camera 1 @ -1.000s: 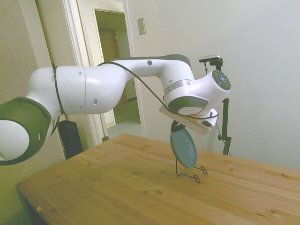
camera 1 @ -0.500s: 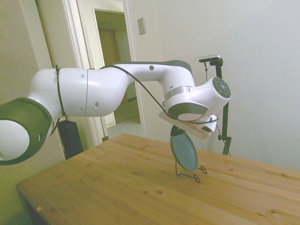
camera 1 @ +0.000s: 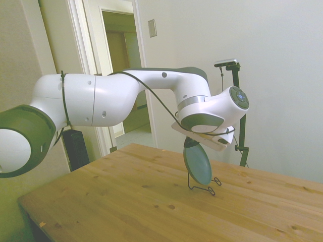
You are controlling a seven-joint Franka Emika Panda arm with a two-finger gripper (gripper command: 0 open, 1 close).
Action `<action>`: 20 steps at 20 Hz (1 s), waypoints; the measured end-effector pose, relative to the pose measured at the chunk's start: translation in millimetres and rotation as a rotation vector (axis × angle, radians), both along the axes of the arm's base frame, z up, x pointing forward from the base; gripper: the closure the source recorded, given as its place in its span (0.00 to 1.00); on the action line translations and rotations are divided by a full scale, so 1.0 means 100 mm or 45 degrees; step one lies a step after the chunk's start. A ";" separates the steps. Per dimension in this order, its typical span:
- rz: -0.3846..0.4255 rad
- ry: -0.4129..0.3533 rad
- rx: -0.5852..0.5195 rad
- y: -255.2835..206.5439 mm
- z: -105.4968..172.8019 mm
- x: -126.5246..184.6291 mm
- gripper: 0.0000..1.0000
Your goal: Load the plate
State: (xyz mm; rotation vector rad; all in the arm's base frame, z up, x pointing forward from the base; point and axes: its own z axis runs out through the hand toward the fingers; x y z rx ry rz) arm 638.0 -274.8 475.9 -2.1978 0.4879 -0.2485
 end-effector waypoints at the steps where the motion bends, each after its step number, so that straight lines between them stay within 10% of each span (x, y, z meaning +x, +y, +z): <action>1: -0.003 0.002 0.002 -0.02 -0.02 -0.01 1.00; 13: -0.017 0.009 0.008 -0.11 -0.09 -0.03 1.00; 14: -0.017 0.010 0.008 -0.11 -0.09 -0.03 0.00; 20: -0.016 0.012 0.009 -0.10 -0.11 -0.02 0.00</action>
